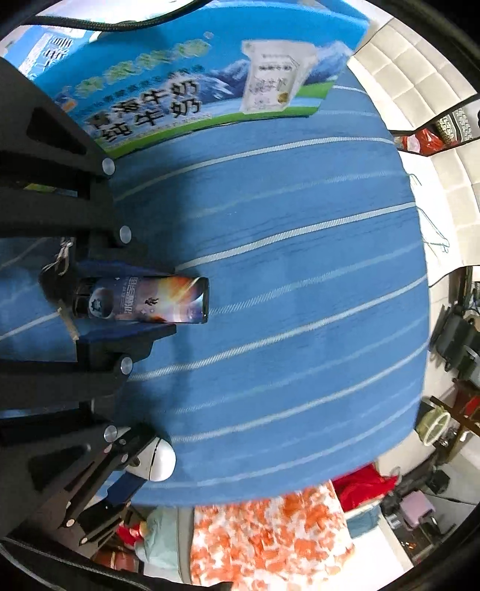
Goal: Organize rigid objects
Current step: 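Carry the lighter and earbud case into the blue box and release both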
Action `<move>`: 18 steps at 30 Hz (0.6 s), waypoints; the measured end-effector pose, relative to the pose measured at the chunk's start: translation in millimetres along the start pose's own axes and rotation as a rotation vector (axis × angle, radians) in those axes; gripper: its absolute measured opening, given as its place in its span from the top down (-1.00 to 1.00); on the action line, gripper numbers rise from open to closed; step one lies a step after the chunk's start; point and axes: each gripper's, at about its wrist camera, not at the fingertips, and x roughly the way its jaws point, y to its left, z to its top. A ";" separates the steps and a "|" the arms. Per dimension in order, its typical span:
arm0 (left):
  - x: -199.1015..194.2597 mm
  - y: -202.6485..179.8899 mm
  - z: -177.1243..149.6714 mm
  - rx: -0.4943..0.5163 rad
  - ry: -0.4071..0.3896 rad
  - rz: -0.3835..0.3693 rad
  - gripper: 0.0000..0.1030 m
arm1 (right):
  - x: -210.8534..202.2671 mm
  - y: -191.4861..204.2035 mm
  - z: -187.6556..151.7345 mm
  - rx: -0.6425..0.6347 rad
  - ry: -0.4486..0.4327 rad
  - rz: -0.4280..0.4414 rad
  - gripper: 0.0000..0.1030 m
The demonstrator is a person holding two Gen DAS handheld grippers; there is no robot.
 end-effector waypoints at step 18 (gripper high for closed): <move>-173.0 71.1 -63.7 -0.002 -0.345 -0.001 0.58 | -185.1 79.5 -69.4 -0.186 -0.284 0.119 0.06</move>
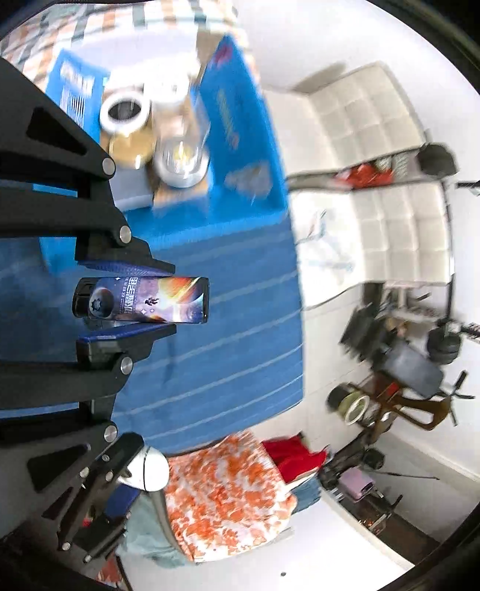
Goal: Organize rigid objects
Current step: 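Carry the lighter and earbud case into the blue box and release both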
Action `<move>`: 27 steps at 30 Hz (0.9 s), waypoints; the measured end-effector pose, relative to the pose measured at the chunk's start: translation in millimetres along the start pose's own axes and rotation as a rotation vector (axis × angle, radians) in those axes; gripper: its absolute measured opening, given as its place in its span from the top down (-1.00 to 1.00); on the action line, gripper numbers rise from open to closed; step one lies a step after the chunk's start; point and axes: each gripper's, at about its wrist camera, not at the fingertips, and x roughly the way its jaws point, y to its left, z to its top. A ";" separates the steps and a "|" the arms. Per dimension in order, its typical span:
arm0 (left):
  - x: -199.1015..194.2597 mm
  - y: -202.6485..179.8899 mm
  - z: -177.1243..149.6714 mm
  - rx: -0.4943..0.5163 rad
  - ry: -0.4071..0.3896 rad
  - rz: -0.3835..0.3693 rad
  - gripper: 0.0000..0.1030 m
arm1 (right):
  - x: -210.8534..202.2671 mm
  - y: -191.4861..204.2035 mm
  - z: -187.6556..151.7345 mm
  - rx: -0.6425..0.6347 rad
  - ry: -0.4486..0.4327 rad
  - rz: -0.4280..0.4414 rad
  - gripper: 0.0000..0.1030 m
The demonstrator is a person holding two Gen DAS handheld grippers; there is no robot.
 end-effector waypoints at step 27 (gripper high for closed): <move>-58.5 208.7 -54.8 -0.253 -0.039 0.117 0.58 | 47.4 228.7 -30.5 -0.220 0.149 0.267 0.06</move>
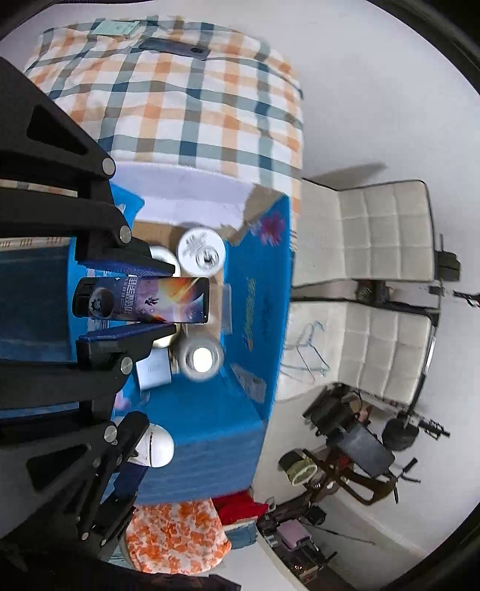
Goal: Organize rigid objects
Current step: 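Carry the lighter and earbud case into the blue box and release both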
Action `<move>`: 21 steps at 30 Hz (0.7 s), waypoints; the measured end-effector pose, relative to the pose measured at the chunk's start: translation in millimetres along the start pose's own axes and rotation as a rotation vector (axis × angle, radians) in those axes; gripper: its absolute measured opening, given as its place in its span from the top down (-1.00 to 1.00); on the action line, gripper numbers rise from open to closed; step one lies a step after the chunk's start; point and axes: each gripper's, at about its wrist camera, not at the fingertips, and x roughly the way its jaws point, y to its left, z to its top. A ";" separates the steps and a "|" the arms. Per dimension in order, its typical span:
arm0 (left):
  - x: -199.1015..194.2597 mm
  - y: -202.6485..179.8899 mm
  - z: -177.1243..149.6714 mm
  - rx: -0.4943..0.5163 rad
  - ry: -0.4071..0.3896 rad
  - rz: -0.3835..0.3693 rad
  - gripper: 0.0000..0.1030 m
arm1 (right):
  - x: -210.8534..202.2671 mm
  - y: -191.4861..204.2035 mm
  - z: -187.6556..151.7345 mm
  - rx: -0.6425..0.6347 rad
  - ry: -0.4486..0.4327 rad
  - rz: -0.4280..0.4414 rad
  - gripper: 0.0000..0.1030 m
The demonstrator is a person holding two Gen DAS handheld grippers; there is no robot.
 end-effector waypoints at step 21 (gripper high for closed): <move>152.2 64.5 -27.3 -0.066 0.379 0.015 0.58 | 172.8 37.9 -3.0 -0.061 0.270 -0.088 0.05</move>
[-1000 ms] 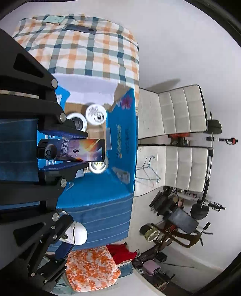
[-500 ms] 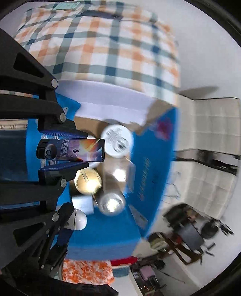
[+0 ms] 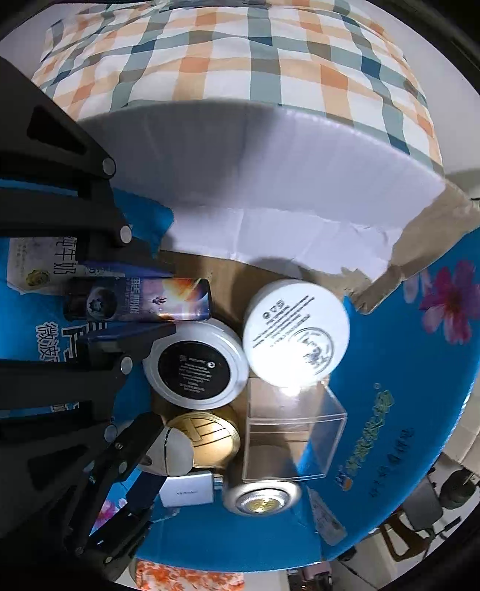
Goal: Organize rigid objects
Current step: 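Carry the lighter and earbud case into the blue box and release both, then lift both tools from the box and move the right tool toward the black key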
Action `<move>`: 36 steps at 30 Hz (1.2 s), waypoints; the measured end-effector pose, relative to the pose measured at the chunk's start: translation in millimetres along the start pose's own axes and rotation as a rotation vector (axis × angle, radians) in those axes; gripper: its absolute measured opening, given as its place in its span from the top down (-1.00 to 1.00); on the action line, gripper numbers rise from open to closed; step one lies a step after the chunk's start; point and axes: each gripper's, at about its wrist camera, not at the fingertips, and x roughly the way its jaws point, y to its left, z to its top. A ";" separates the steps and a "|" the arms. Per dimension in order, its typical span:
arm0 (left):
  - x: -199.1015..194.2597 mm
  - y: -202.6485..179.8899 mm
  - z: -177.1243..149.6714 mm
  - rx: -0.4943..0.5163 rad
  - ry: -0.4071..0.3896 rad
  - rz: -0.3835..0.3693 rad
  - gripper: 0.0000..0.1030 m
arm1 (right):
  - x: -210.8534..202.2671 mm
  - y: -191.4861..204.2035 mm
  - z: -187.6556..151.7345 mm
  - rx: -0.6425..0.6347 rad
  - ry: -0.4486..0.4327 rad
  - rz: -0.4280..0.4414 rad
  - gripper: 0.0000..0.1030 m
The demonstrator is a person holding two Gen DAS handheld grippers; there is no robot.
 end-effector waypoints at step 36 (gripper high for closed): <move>-154.6 -23.4 -57.9 0.006 -0.329 0.101 -0.94 | -166.6 -7.7 -64.2 -0.034 -0.334 -0.146 -0.65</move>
